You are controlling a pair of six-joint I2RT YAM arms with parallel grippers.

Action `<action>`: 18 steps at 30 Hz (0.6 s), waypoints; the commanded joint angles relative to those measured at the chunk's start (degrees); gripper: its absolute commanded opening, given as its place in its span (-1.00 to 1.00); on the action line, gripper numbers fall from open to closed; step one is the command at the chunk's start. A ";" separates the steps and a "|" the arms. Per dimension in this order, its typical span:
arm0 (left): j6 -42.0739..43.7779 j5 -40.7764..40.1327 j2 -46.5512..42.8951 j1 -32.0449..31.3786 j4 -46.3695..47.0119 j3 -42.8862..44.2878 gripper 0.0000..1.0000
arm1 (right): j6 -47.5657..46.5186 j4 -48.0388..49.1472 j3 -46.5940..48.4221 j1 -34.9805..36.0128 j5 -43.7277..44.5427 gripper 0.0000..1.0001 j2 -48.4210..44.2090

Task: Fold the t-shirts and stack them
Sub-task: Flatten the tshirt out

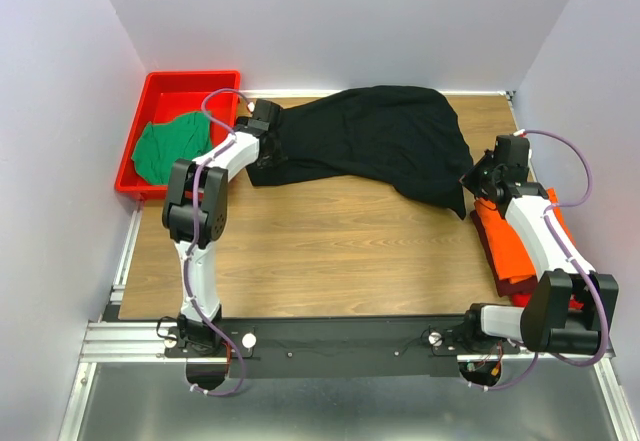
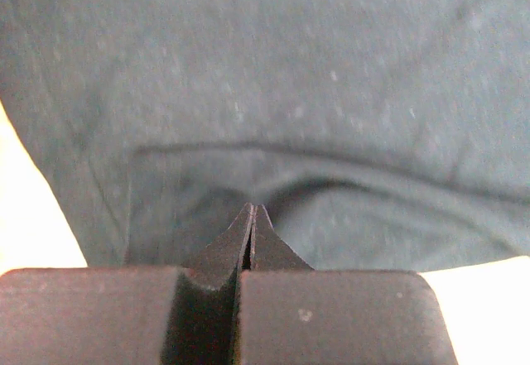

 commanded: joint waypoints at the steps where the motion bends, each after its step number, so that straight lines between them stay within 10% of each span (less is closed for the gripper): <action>1: 1.85 2.89 -5.87 -0.75 1.24 -3.50 -1.00 | 0.40 1.18 -0.60 -0.36 -1.18 -0.99 0.68; 14: 1.42 2.89 -9.65 -1.89 3.79 -9.58 -1.00 | 0.49 1.62 -0.95 -0.36 -2.41 -0.99 0.77; 18: 2.64 1.40 -10.36 -1.89 3.43 -6.07 -0.60 | 0.40 1.71 -0.95 -0.45 -2.59 -0.99 0.68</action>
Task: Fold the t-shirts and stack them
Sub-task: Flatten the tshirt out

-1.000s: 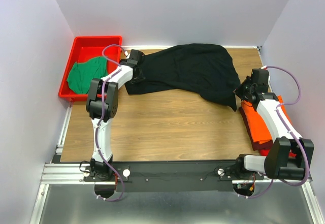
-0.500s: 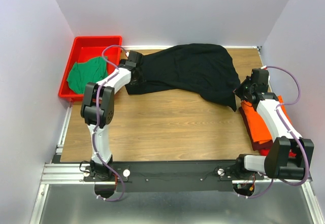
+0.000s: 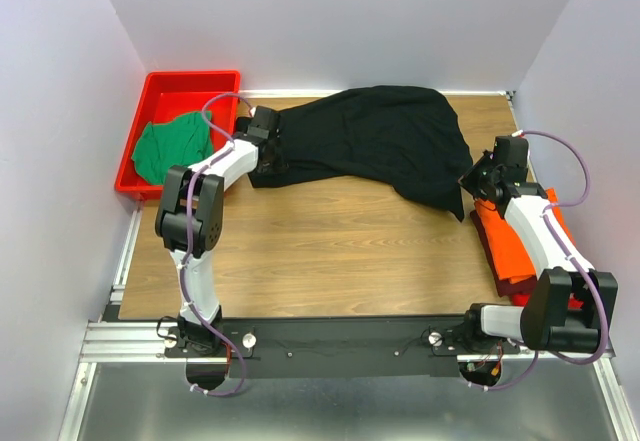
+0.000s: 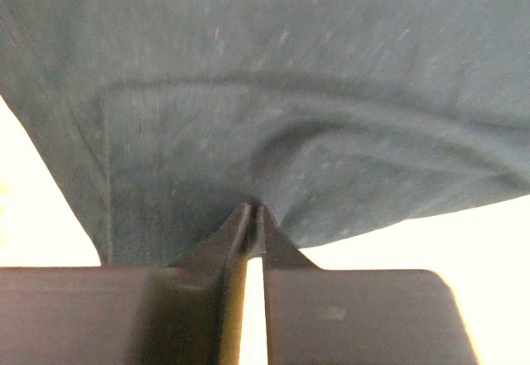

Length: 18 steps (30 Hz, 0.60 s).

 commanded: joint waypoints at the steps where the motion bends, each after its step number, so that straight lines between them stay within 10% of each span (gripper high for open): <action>1: 1.42 -0.83 -3.37 -0.41 1.10 4.77 -0.53 | 0.16 1.32 -0.51 -0.36 -1.34 -0.99 0.14; 18: -4.54 2.24 10.60 -3.92 -1.98 21.40 -0.05 | 0.16 1.93 -0.42 -0.45 -2.57 -0.99 0.49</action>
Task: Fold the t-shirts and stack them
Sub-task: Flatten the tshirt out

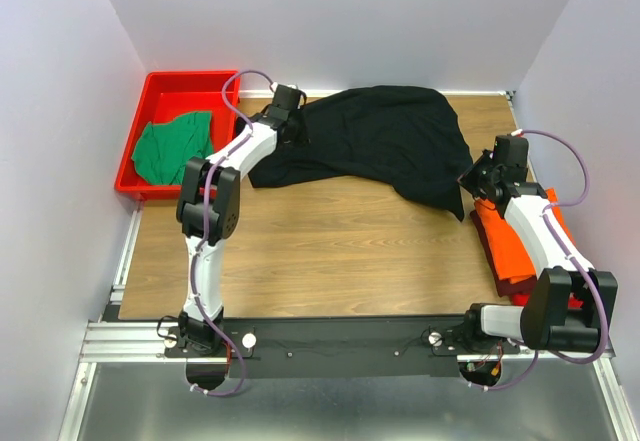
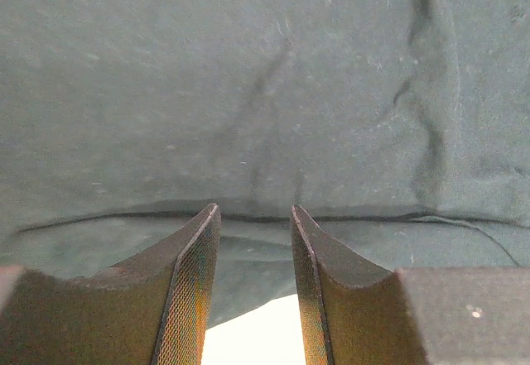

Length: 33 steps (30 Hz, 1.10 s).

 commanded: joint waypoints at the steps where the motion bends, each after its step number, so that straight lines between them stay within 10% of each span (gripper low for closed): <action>1: -5.46 1.71 2.89 -1.04 -2.31 2.91 -0.05 | 0.14 1.06 -0.49 -0.45 -1.74 -0.99 0.42; 33: -6.80 -7.25 7.11 -5.43 -6.53 5.37 -0.03 | -0.04 2.29 -1.63 -0.36 -3.15 -0.99 0.07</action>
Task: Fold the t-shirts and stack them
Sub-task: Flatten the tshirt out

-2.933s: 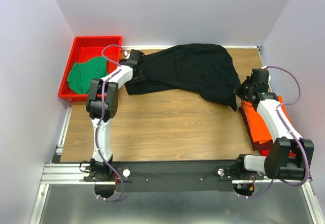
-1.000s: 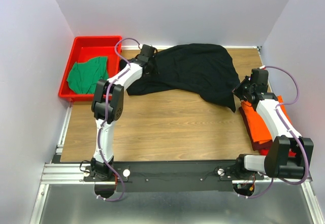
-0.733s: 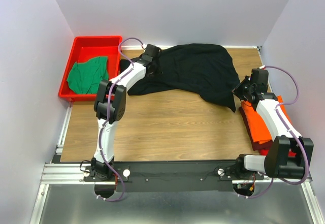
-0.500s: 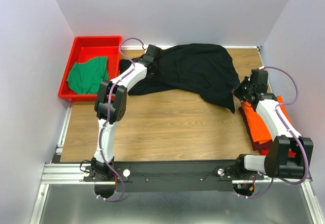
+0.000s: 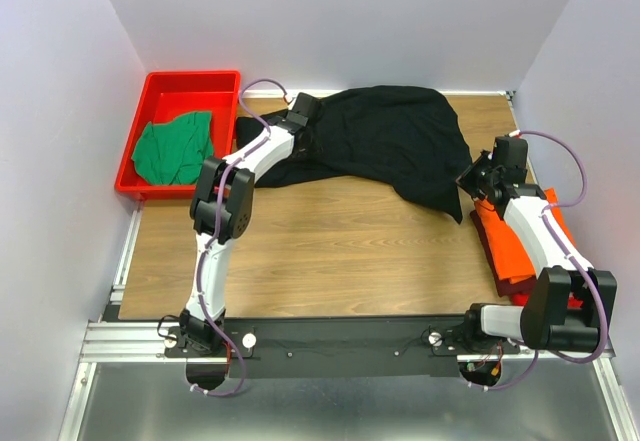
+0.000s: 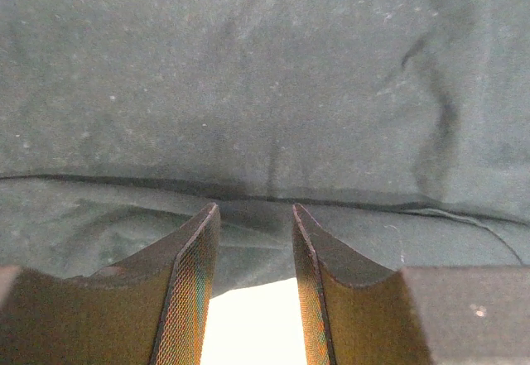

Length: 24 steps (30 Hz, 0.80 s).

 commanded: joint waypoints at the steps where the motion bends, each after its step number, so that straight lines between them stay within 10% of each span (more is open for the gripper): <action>1: -0.76 -1.74 2.76 -0.23 -0.74 1.88 -0.03 | -0.02 0.82 -0.72 -0.36 -1.11 -0.99 0.03; 11: -0.68 -1.04 3.56 -0.23 -0.39 2.58 -0.12 | -0.02 0.82 -1.24 -0.36 -1.20 -0.99 -0.68; 24: 0.20 -0.25 1.28 -1.20 3.48 -3.74 -0.81 | 0.07 0.74 -3.44 -0.36 -1.64 -0.99 -3.31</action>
